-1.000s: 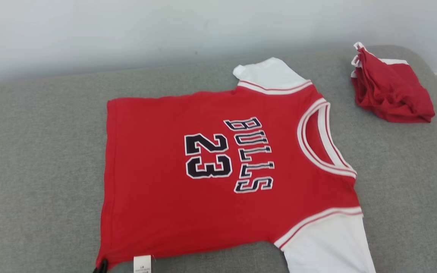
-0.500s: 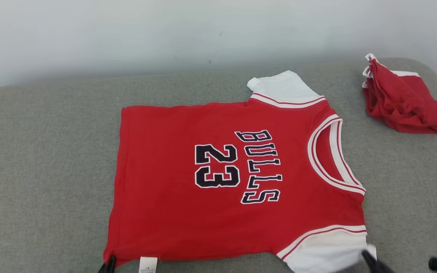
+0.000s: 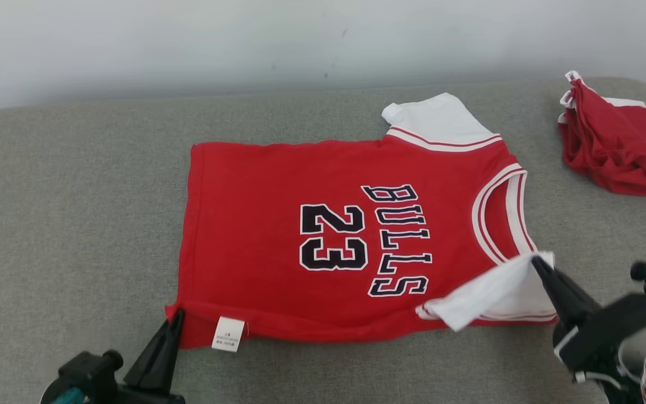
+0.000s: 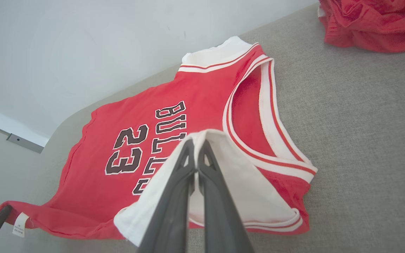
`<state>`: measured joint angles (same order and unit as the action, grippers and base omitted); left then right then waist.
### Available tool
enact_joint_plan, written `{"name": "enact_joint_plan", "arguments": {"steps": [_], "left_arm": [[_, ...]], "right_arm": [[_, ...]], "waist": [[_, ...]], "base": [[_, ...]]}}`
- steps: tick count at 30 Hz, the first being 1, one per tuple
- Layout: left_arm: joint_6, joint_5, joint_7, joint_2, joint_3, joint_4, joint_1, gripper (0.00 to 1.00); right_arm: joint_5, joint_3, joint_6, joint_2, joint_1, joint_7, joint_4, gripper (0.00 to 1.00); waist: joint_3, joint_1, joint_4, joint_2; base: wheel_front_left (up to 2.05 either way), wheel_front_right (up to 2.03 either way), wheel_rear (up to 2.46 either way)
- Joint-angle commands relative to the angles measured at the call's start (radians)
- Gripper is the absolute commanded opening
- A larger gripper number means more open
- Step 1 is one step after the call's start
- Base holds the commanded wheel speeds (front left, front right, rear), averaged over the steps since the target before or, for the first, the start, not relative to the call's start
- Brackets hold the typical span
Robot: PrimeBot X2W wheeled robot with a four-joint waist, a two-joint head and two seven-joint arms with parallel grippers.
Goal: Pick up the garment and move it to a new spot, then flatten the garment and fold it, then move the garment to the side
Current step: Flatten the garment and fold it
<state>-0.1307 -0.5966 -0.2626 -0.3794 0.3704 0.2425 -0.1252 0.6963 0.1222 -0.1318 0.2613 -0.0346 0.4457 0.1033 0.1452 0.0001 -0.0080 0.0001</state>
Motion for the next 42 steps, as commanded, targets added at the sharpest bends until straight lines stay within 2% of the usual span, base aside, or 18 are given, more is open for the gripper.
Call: {"name": "enact_joint_plan", "arguments": {"steps": [1, 10, 22, 23, 24, 25, 26, 38, 42], "left_arm": [[0.001, -0.005, -0.003, -0.006, 0.009, 0.012, -0.03, 0.0], [0.001, -0.031, -0.003, -0.018, 0.082, 0.107, -0.183, 0.0], [0.001, -0.057, -0.003, -0.023, 0.159, 0.221, -0.337, 0.0], [0.001, -0.053, -0.003, -0.026, 0.162, 0.231, -0.343, 0.0], [0.001, -0.044, -0.003, -0.027, 0.158, 0.238, -0.349, 0.2], [0.001, -0.038, -0.003, -0.024, 0.151, 0.243, -0.351, 0.96], [0.001, -0.032, -0.003, -0.018, 0.142, 0.245, -0.35, 1.0], [0.008, 0.05, -0.003, 0.027, -0.028, 0.166, -0.181, 1.0], [0.006, 0.086, -0.003, 0.055, -0.039, 0.153, -0.104, 1.0]], "right_arm": [[0.001, -0.011, 0.003, 0.012, -0.047, 0.004, -0.029, 0.0], [-0.02, -0.09, 0.003, 0.056, -0.313, -0.047, -0.285, 0.0], [-0.048, -0.198, 0.003, 0.083, -0.512, -0.171, -0.553, 0.0], [-0.042, -0.209, 0.003, 0.081, -0.52, -0.187, -0.564, 0.48], [-0.035, -0.219, 0.003, 0.081, -0.526, -0.2, -0.578, 1.0], [-0.029, -0.23, 0.003, 0.081, -0.527, -0.212, -0.589, 1.0], [-0.025, -0.239, 0.003, 0.086, -0.527, -0.223, -0.597, 1.0], [0.009, -0.318, 0.003, 0.178, -0.377, -0.381, -0.568, 1.0], [-0.004, -0.311, 0.003, 0.204, -0.279, -0.416, -0.538, 1.0]], "waist": [[0.007, -0.0001, 0.004, -0.0001], [0.048, -0.0001, 0.019, -0.0001], [0.104, -0.0001, 0.026, -0.0001], [0.102, -0.0001, 0.024, -0.0001], [0.1, -0.0001, 0.022, -0.0001], [0.096, -0.0001, 0.019, -0.0001], [0.092, -0.0001, 0.016, -0.0001], [0.042, -0.0001, 0.001, -0.0001], [0.036, -0.0001, 0.0, -0.0001]], "base": [[0.0, 0.0, 0.0], [0.0, 0.0, 0.0], [0.0, 0.0, 0.0], [0.0, 0.0, 0.0], [0.0, 0.0, 0.0], [0.0, 0.0, 0.0], [0.0, 0.0, 0.0], [0.0, 0.0, 0.0], [0.0, 0.0, 0.0]]}}
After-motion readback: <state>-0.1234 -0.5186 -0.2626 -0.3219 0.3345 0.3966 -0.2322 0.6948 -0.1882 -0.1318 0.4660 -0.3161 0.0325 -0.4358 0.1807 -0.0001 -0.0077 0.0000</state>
